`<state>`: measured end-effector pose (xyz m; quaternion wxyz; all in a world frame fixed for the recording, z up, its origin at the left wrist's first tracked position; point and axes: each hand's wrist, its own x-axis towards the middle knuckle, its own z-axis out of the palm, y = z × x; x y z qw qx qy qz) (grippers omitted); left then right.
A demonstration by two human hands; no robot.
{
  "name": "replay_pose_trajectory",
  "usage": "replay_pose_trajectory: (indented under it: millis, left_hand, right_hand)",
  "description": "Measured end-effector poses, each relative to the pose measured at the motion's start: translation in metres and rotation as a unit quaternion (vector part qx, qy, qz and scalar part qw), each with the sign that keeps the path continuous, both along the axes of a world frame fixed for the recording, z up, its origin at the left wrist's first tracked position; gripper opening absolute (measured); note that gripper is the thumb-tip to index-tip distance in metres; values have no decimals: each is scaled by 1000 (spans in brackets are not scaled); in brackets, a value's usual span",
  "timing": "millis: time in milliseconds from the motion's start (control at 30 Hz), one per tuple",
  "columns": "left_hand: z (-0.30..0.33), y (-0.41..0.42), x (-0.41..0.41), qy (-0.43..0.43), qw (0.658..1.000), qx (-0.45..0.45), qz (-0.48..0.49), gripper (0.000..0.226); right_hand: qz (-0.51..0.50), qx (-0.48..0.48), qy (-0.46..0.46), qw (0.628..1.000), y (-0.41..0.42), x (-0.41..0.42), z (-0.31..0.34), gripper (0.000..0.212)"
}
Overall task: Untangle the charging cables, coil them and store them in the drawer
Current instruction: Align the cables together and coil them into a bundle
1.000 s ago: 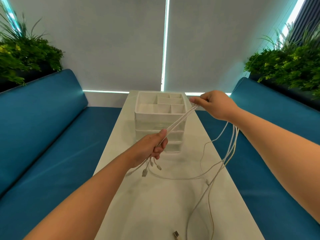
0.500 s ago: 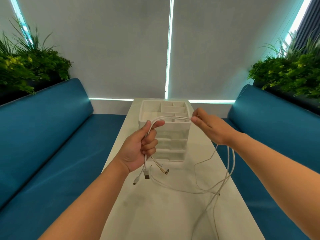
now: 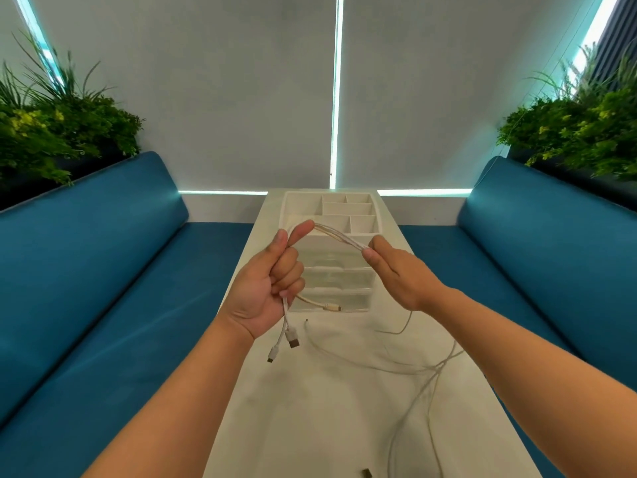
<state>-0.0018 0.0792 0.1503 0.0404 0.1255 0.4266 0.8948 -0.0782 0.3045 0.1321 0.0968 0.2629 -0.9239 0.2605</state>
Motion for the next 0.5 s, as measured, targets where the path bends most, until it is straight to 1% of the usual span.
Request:
replay_pose_trajectory:
  millis: [67, 133, 200, 300, 333, 400, 467, 500]
  left_hand:
    - [0, -2, 0, -1, 1000, 7, 12, 38]
    - [1, -4, -1, 2, 1000, 15, 27, 39]
    - [1, -6, -2, 2, 999, 21, 39, 40]
    - [-2, -9, -1, -9, 999, 7, 43, 44]
    - [-4, -10, -1, -15, 999, 2, 44, 47]
    - [-9, -9, 1, -20, 998, -17, 51, 49]
    - [-12, -6, 3, -12, 996, -70, 61, 45]
    - [-13, -4, 4, -9, 992, -106, 67, 42]
  right_hand:
    - [6, 8, 23, 1000, -2, 2, -5, 31]
    - [3, 20, 52, 998, -4, 3, -10, 25]
    - [-7, 23, 71, 997, -2, 2, -16, 25]
    - [-19, 10, 57, 998, -1, 2, -26, 31]
    - [-22, 33, 61, 997, -2, 4, -28, 37]
    - [-16, 130, 87, 988, -6, 7, -31, 45]
    - [14, 246, 106, 963, -12, 14, -28, 44]
    - [40, 289, 110, 950, -15, 18, -25, 42]
